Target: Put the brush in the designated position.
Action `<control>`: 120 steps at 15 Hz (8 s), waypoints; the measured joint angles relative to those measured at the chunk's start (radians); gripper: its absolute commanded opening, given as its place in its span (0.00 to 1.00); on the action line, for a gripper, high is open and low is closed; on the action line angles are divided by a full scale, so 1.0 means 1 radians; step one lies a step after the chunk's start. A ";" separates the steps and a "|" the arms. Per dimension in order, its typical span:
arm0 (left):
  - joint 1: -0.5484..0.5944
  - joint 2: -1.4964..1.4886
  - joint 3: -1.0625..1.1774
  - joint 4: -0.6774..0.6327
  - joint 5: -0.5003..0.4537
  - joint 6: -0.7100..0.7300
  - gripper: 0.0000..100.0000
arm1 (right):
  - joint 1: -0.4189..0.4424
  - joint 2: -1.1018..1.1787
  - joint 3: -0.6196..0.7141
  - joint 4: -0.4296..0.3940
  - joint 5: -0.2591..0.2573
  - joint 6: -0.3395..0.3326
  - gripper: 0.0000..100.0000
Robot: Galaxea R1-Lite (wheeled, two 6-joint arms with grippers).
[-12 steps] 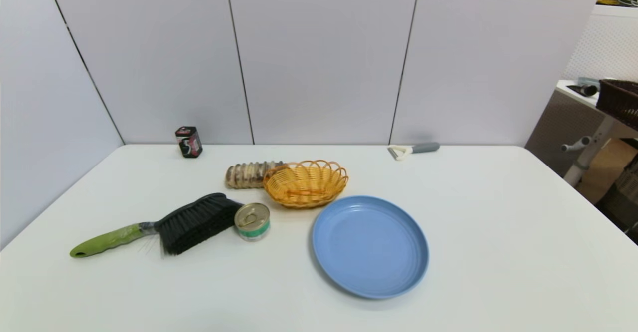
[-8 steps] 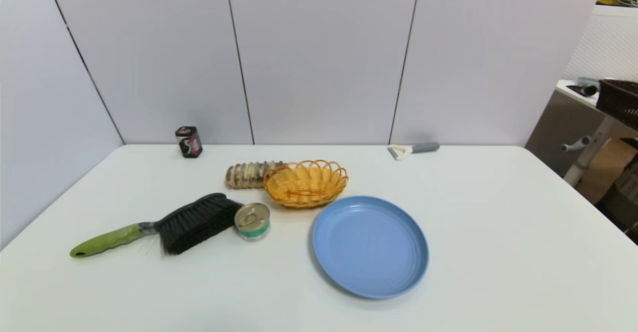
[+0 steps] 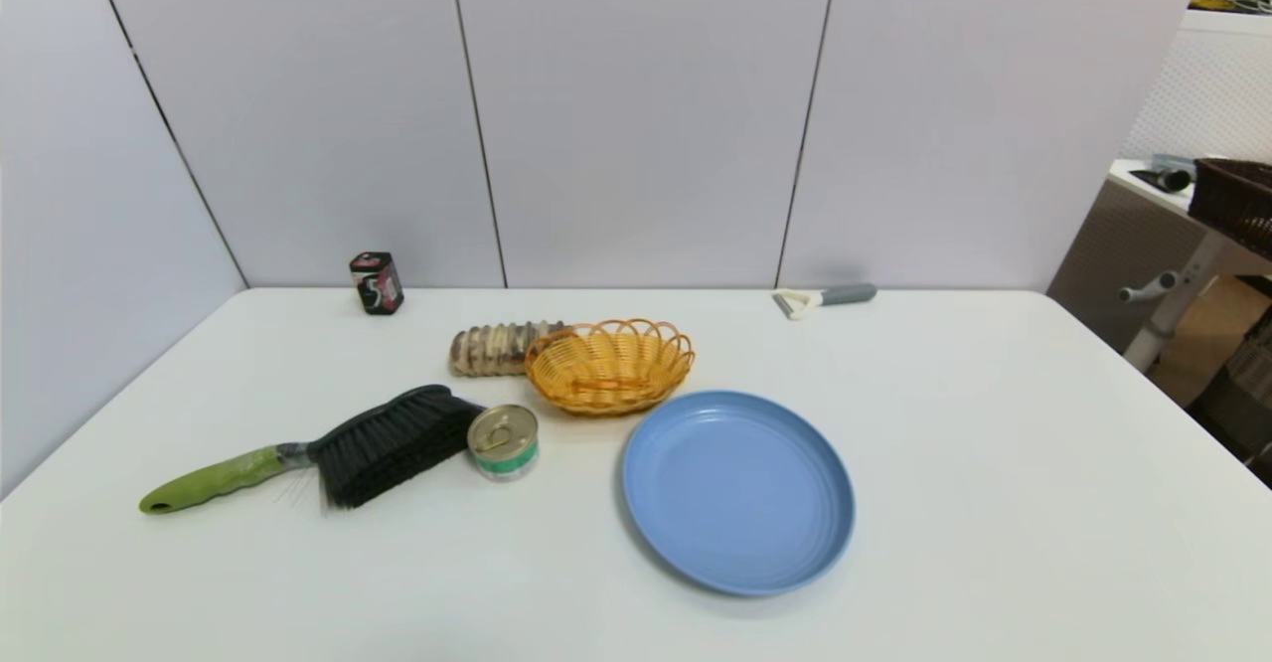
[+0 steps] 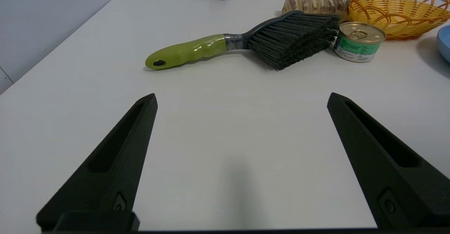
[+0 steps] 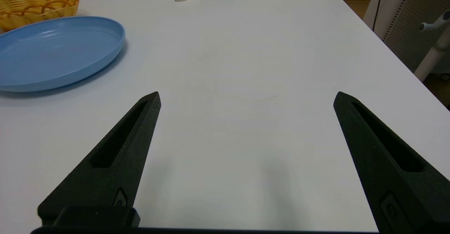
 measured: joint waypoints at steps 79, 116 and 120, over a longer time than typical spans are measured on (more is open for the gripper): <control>0.319 1.834 -1.374 0.653 -0.770 1.187 0.00 | 0.000 0.000 0.000 0.000 0.000 0.000 1.00; -1.161 2.286 -1.713 -0.118 0.249 -0.744 0.00 | 0.000 0.000 0.000 0.000 0.000 0.000 1.00; -1.172 2.364 -1.717 -0.192 0.252 -0.747 0.00 | 0.000 0.000 0.000 0.000 0.000 0.000 1.00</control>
